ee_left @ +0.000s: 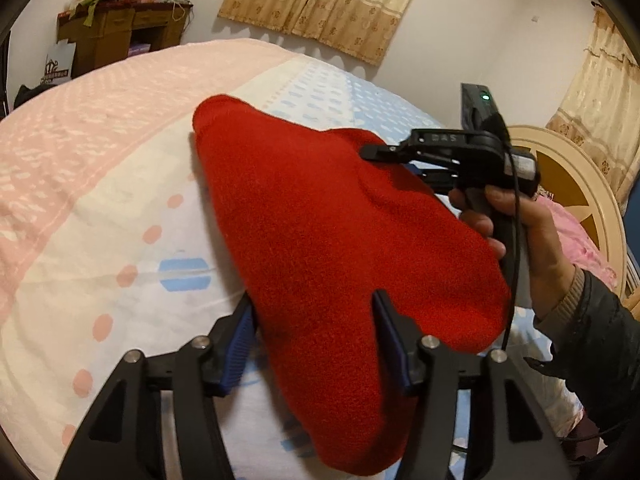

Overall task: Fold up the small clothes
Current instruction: 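Open the right tool to release the sweater stack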

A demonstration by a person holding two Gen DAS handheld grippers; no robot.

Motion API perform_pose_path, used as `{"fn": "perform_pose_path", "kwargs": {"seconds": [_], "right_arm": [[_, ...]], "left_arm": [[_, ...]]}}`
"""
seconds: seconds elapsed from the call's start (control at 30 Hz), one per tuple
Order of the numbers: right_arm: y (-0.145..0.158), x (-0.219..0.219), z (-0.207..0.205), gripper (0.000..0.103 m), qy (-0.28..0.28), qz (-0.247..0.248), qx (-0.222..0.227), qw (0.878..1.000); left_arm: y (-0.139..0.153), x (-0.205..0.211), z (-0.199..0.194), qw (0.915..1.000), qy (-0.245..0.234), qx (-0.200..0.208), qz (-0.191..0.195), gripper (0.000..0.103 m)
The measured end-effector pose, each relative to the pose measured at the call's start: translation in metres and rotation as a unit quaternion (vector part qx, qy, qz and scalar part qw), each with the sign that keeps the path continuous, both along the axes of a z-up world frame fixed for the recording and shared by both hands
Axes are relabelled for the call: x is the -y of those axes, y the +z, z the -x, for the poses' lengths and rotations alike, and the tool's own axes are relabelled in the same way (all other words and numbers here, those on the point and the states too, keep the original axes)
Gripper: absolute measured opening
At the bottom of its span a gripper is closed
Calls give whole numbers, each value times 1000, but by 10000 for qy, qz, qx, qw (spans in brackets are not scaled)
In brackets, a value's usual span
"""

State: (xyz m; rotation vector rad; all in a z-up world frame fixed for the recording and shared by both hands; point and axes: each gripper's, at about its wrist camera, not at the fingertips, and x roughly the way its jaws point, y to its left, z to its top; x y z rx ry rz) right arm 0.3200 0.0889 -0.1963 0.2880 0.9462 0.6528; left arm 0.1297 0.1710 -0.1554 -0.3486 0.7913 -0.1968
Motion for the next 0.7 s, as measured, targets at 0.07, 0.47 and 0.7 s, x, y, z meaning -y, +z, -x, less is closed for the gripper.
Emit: {"fn": "perform_pose_path", "kwargs": {"seconds": [0.07, 0.47, 0.7], "right_arm": [[16, 7, 18, 34, -35, -10, 300, 9995], [9, -9, 114, 46, 1075, 186, 502, 9928], [10, 11, 118, 46, 765, 5, 548, 9956]], "left_arm": [[5, -2, 1, 9999, 88, 97, -44, 61], [5, -16, -21, 9934, 823, 86, -793, 92], [-10, -11, -25, 9946, 750, -37, -720, 98]]}}
